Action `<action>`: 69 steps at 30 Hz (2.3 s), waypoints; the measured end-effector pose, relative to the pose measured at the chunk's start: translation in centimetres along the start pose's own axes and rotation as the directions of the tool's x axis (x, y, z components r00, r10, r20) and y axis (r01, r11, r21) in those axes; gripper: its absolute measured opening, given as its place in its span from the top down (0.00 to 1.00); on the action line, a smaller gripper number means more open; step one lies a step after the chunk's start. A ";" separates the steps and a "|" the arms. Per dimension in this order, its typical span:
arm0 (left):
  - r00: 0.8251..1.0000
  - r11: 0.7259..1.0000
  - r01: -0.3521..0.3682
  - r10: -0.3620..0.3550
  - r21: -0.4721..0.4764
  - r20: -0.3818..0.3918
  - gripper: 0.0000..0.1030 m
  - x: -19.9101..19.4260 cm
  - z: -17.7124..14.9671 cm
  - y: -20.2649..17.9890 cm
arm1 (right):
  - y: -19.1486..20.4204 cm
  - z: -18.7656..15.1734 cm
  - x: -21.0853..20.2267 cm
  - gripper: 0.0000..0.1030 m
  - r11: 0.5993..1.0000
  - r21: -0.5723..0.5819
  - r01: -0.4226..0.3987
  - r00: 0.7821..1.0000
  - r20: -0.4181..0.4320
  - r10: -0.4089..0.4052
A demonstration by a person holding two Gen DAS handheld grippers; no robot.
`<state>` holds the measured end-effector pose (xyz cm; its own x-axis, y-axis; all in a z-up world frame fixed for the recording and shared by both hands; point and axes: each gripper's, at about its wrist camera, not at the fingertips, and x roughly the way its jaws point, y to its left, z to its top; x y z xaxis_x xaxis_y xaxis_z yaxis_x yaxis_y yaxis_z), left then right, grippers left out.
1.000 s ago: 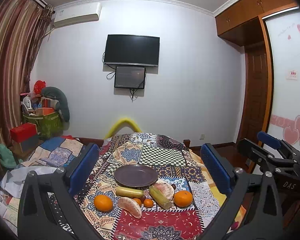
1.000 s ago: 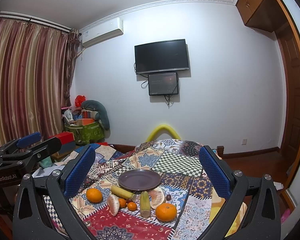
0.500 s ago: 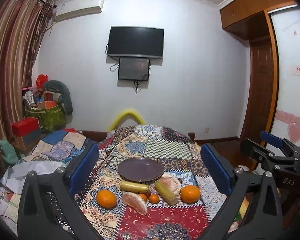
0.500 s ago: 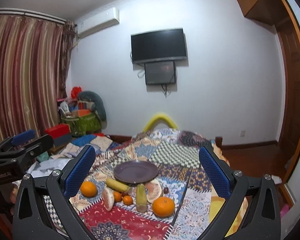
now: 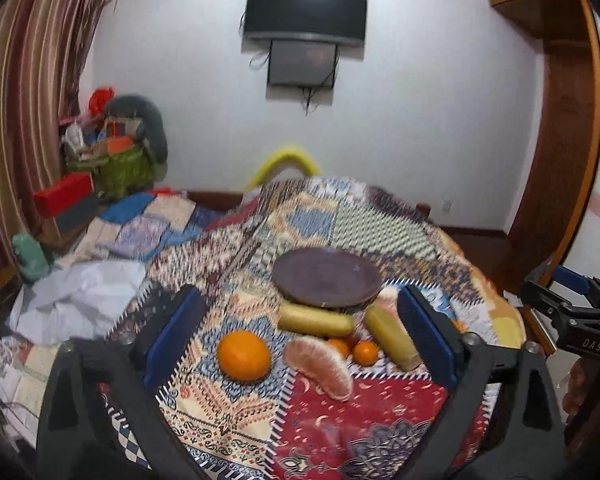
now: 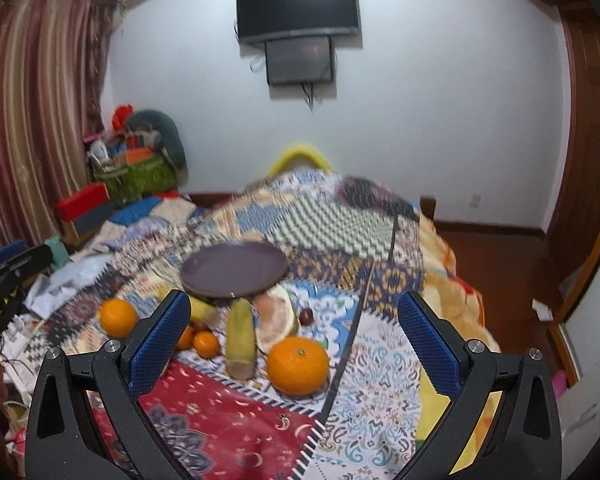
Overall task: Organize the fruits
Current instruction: 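Grasp a large orange with the left gripper while the right gripper grasps another large orange, then carry the left gripper's orange onto the brown plate while the right gripper places its orange beside it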
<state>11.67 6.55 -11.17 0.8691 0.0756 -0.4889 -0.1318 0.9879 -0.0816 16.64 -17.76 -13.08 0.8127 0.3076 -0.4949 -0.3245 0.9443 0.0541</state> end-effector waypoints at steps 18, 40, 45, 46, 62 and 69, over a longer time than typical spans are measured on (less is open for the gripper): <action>0.944 0.997 -0.069 0.051 -0.046 -0.326 0.31 11.2 -5.7 5.0 | -0.9 -4.4 8.7 0.08 0.999 0.008 -0.046 0.957 -0.287 0.047; 0.925 0.996 -0.081 0.064 -0.031 -0.374 0.38 15.5 -7.0 5.8 | -1.3 -6.1 12.4 0.36 0.995 0.056 -0.085 0.910 -0.401 0.100; 0.923 0.997 -0.075 0.056 -0.036 -0.380 0.39 15.2 -6.8 5.7 | -1.3 -6.0 12.3 0.37 0.995 0.058 -0.082 0.914 -0.394 0.098; 0.924 0.997 -0.071 0.050 -0.041 -0.380 0.39 15.1 -6.8 5.7 | -1.3 -5.9 12.2 0.37 0.995 0.059 -0.082 0.914 -0.393 0.099; 0.969 1.000 -0.016 0.015 -0.003 -0.246 0.39 12.8 -2.0 3.6 | -1.5 -0.2 10.5 0.37 0.996 0.042 -0.084 0.969 -0.228 0.092; 0.987 1.000 0.007 -0.003 0.026 -0.164 0.39 12.6 1.3 2.3 | -0.9 3.2 10.0 0.37 0.996 -0.003 -0.093 0.987 -0.129 0.092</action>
<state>22.96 9.92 -16.41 0.7797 0.0499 -0.6241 -0.1132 0.9916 -0.0622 26.60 -15.14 -15.34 0.7104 0.3752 -0.5955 -0.3997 0.9114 0.0974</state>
